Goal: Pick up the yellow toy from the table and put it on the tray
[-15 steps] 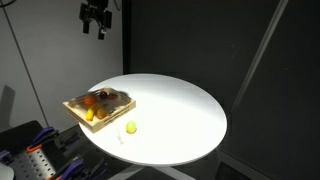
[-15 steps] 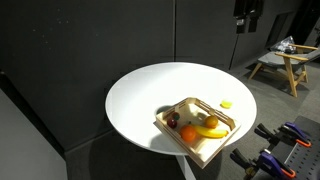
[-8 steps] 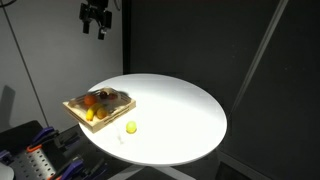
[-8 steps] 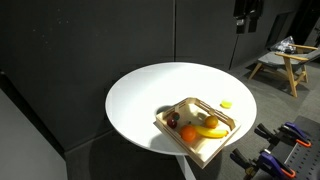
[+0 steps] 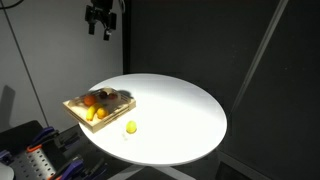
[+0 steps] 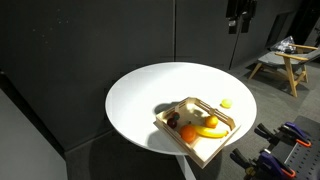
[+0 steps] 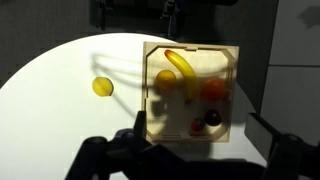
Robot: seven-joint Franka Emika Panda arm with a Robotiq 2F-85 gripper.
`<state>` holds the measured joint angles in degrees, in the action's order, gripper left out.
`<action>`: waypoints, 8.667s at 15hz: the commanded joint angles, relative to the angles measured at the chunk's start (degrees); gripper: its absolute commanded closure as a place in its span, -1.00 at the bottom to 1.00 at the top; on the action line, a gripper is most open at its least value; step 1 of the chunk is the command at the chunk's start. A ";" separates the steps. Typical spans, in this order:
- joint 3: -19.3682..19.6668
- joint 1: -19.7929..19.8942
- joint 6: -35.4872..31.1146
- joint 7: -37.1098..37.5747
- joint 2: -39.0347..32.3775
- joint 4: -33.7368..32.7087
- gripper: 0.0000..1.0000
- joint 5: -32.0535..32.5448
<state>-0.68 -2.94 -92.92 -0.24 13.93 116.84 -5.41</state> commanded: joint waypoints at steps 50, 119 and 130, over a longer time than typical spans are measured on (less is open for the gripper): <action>4.85 7.13 -26.96 1.47 -20.63 0.03 -1.00 4.69; 4.44 9.02 -45.00 -23.26 -27.24 18.72 -1.00 16.48; 4.46 11.59 -44.67 -28.82 -26.63 18.78 -1.00 11.70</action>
<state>3.93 7.36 -137.20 -27.54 -13.89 135.25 6.88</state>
